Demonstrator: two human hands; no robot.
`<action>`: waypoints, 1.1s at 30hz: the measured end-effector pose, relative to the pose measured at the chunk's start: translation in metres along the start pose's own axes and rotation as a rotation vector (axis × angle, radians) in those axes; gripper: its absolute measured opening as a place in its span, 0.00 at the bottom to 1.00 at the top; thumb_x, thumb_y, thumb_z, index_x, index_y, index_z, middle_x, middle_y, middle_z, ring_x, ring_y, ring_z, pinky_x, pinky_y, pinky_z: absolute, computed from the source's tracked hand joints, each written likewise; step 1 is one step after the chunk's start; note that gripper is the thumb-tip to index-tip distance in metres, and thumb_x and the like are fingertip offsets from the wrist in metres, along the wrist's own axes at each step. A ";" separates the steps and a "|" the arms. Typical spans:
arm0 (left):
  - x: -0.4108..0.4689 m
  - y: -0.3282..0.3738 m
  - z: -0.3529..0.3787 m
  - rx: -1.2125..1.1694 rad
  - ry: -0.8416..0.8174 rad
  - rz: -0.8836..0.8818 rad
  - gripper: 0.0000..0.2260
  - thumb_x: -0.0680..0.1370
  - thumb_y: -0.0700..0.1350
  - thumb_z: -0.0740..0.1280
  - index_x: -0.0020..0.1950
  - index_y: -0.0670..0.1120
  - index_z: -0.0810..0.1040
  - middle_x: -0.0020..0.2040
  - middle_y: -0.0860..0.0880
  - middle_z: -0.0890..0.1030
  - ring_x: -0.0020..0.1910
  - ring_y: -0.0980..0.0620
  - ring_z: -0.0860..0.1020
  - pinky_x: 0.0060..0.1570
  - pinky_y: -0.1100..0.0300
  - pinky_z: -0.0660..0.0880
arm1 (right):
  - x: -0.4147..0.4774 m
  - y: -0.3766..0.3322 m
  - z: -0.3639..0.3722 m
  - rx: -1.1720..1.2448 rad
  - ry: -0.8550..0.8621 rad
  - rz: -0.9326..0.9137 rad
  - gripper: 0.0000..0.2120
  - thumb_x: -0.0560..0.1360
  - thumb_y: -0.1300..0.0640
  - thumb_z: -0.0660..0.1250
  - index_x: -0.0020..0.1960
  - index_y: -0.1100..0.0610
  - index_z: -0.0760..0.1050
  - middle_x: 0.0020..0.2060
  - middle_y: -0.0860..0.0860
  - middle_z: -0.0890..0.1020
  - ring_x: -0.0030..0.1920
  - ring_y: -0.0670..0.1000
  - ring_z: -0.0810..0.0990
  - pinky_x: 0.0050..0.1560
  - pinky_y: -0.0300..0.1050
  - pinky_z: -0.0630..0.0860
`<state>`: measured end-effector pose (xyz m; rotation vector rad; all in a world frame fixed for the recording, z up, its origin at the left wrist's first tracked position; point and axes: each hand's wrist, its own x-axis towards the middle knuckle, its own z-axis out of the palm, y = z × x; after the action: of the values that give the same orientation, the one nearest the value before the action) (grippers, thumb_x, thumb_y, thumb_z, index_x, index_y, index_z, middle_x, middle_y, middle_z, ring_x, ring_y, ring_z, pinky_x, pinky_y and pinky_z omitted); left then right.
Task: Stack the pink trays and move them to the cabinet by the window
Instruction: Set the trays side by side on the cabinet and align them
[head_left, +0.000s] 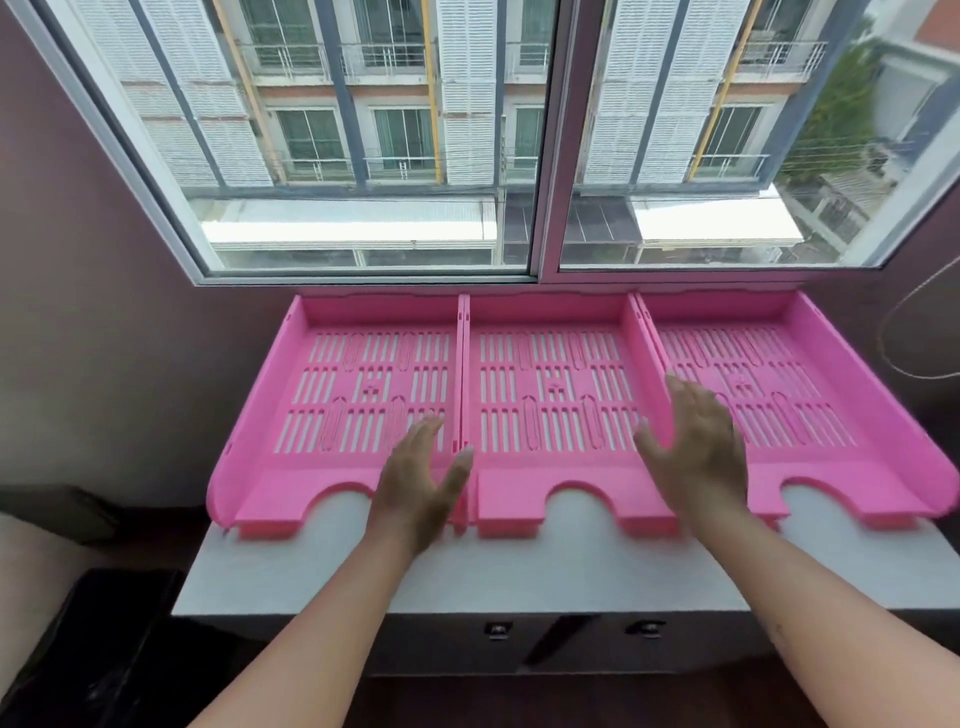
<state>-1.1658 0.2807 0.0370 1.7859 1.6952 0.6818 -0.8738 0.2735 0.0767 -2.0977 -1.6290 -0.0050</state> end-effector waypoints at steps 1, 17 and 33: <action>-0.003 0.006 0.006 -0.020 -0.014 -0.006 0.36 0.77 0.68 0.55 0.79 0.50 0.57 0.79 0.51 0.63 0.75 0.49 0.65 0.69 0.43 0.66 | 0.003 0.009 -0.004 0.036 -0.070 0.123 0.32 0.76 0.51 0.66 0.76 0.58 0.59 0.71 0.59 0.70 0.67 0.60 0.72 0.64 0.59 0.73; 0.005 -0.012 0.016 -0.061 0.019 -0.201 0.31 0.83 0.45 0.55 0.81 0.57 0.41 0.78 0.42 0.66 0.24 0.56 0.67 0.20 0.63 0.69 | -0.009 0.011 0.041 0.349 -0.324 0.350 0.26 0.83 0.57 0.56 0.79 0.55 0.53 0.68 0.62 0.74 0.38 0.49 0.78 0.33 0.40 0.72; -0.024 0.000 0.001 0.144 0.027 -0.135 0.34 0.81 0.57 0.60 0.81 0.50 0.47 0.79 0.44 0.64 0.74 0.42 0.66 0.67 0.43 0.70 | -0.044 0.005 0.010 -0.006 -0.396 -0.019 0.34 0.80 0.53 0.58 0.80 0.54 0.44 0.80 0.54 0.47 0.79 0.55 0.49 0.74 0.54 0.59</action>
<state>-1.1668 0.2569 0.0369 1.7456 1.9054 0.5395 -0.8848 0.2361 0.0533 -2.1877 -1.8694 0.4247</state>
